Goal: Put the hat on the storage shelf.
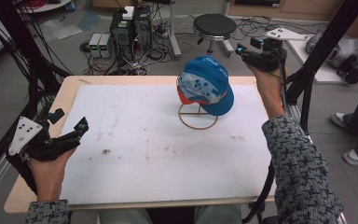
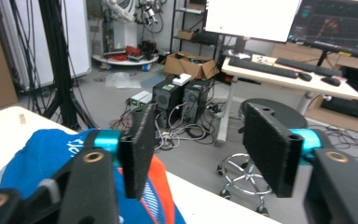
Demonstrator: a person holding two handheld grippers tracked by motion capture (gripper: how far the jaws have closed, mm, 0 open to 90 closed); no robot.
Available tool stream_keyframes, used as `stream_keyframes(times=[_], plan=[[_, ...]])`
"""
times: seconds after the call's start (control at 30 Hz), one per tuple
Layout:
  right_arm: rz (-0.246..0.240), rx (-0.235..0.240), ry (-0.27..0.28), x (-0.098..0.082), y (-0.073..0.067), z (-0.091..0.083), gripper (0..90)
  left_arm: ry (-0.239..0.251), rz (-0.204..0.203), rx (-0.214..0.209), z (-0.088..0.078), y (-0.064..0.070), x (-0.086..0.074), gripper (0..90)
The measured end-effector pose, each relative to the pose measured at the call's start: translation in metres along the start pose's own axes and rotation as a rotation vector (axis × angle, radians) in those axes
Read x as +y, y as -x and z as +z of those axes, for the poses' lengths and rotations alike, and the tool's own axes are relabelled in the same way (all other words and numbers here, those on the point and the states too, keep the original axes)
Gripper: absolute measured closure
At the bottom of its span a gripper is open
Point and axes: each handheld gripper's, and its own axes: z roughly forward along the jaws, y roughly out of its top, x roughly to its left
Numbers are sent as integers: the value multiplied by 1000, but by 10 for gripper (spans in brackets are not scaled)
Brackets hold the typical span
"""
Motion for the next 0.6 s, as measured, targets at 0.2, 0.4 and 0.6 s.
stream_keyframes(times=[0.2, 0.4, 0.6], plan=[[12, -39, 25, 1, 11, -21, 318, -2, 2, -6, 2, 2, 0, 167], [34, -74, 43, 3, 18, -40, 213, -9, 0, -10, 4, 3, -3, 167], [59, -68, 99, 0, 20, -63, 192, -8, 5, -12, 4, 5, -2, 167]])
